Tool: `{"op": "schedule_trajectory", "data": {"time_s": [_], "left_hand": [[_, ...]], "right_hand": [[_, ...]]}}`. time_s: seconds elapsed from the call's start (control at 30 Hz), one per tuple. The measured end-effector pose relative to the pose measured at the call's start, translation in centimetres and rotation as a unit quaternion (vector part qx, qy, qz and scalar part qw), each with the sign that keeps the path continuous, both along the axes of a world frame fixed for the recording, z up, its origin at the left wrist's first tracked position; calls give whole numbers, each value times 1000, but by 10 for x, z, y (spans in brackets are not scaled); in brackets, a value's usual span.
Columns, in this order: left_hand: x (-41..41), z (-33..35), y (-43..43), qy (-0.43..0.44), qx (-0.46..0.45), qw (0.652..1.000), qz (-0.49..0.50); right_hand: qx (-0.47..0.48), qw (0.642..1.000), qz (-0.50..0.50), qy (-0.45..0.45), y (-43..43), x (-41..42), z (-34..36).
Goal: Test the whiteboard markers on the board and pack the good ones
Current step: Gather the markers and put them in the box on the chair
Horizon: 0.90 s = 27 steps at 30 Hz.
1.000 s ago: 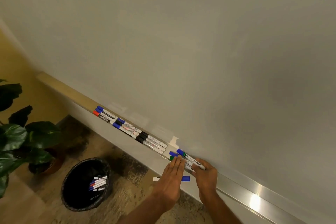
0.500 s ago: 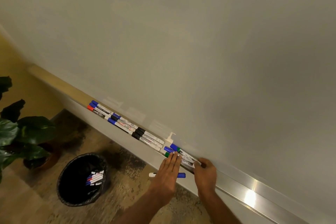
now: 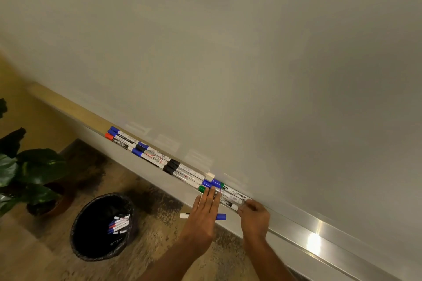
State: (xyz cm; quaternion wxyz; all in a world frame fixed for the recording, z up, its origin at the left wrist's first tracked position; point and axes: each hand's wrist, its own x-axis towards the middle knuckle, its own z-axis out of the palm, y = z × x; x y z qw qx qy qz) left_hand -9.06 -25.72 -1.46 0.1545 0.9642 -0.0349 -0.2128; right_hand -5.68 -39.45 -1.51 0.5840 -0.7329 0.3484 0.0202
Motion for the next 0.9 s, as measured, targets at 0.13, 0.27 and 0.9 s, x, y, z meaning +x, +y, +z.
{"op": "schedule_trajectory", "data": {"time_s": [0.13, 0.27, 0.9], "left_hand": [[1, -2, 2, 2, 16, 1000, -7], [2, -3, 2, 8, 33, 999, -12], [3, 4, 2, 16, 44, 999, -21]], "right_hand": [[-22, 1000, 15, 5, -1, 3, -2], [-44, 999, -17, 13, -2, 6, -1], [-58, 996, 42, 49, -1, 14, -9]]}}
